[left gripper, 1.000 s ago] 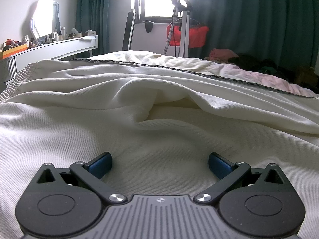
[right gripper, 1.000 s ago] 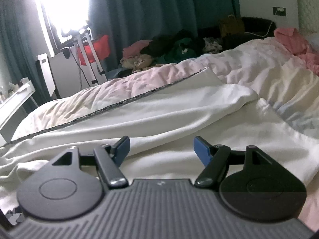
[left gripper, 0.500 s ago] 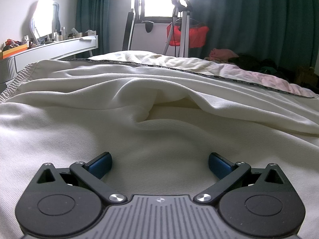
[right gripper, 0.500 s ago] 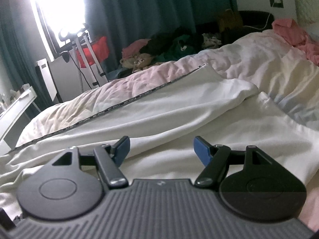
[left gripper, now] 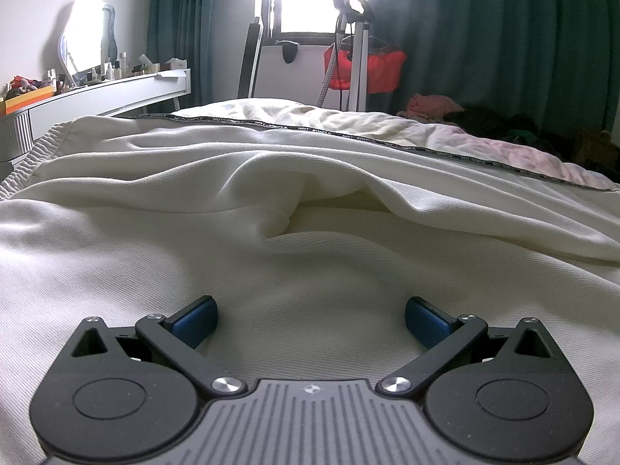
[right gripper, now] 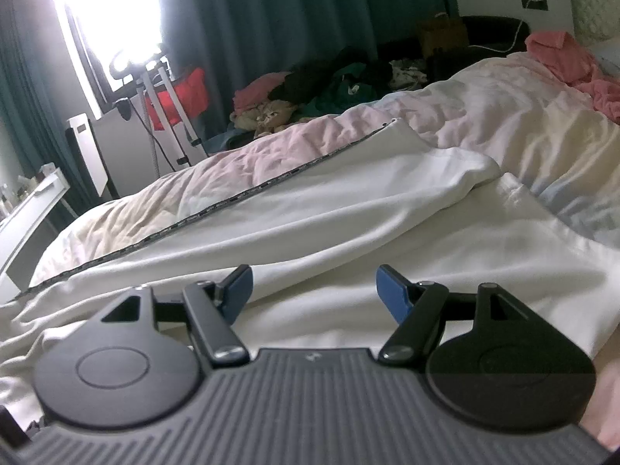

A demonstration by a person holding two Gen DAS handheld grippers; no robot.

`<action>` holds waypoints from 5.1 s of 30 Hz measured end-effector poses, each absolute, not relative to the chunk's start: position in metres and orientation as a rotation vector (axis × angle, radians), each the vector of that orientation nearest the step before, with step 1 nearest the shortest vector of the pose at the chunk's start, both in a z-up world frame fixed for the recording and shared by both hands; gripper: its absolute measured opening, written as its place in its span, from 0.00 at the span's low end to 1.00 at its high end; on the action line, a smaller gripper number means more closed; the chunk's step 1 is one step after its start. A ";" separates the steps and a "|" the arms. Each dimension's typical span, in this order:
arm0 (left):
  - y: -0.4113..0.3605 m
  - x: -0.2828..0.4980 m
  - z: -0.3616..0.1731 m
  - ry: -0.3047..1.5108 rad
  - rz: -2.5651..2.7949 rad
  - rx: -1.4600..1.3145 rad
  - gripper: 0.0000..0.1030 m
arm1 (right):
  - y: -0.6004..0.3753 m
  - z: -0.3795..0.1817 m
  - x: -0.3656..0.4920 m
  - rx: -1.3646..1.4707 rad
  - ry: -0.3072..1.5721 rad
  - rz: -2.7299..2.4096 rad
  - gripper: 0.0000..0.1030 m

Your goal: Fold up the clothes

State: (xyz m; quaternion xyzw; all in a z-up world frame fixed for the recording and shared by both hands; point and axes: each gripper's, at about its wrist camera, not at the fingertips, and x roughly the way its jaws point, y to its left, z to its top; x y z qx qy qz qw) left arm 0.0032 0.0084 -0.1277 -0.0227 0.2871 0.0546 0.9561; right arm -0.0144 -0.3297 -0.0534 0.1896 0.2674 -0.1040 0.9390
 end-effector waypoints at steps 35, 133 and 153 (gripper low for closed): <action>0.009 0.003 -0.128 0.583 0.111 -0.046 1.00 | -0.332 -0.054 -0.015 0.410 0.546 -0.209 0.70; 0.340 0.311 -0.045 0.725 0.327 -0.810 0.09 | -0.511 -0.117 0.315 0.582 0.502 -0.596 0.10; 0.310 0.106 -0.061 0.622 0.159 -1.006 0.80 | -0.488 -0.138 0.075 1.233 0.318 -0.230 0.57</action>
